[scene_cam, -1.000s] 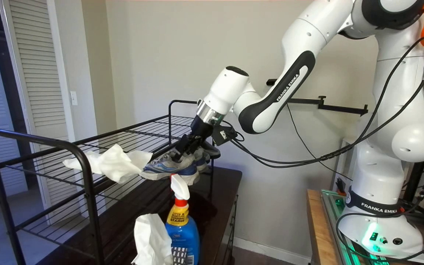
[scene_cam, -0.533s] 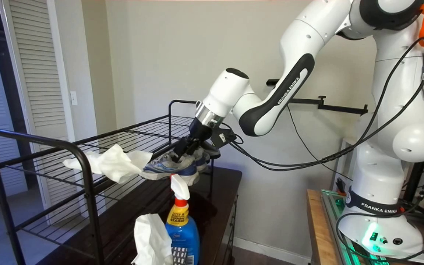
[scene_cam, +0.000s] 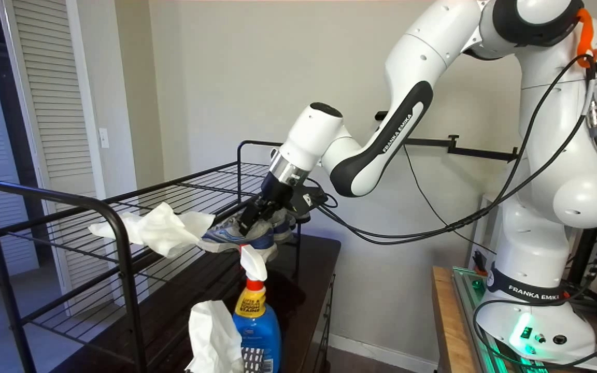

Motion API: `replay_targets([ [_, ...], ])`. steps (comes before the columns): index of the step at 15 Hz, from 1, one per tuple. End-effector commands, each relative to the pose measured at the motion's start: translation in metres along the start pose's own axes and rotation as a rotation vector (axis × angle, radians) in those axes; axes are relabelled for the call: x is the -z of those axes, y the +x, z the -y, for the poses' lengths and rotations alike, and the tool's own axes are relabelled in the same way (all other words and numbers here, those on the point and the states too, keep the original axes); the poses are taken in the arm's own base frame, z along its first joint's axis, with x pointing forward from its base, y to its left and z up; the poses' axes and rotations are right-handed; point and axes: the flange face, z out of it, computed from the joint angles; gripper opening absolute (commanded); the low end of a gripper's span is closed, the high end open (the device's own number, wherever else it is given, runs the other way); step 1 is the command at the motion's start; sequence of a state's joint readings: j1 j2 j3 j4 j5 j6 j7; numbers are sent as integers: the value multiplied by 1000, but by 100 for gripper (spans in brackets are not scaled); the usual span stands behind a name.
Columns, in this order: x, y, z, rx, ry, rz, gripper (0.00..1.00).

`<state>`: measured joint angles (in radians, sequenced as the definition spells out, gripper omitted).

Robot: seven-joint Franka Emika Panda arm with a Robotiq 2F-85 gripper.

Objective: Move the left sneaker to the top shelf.

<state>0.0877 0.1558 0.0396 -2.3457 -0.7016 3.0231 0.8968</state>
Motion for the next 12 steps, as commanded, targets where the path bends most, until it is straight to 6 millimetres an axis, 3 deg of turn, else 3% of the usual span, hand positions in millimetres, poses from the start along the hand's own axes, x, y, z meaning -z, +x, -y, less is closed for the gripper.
replay_targets([
  [1, -5, 0, 7, -11, 19, -14, 95],
  [8, 16, -6, 4, -38, 58, -53, 100],
  [12, 3, -4, 6, -48, 55, -35, 100],
])
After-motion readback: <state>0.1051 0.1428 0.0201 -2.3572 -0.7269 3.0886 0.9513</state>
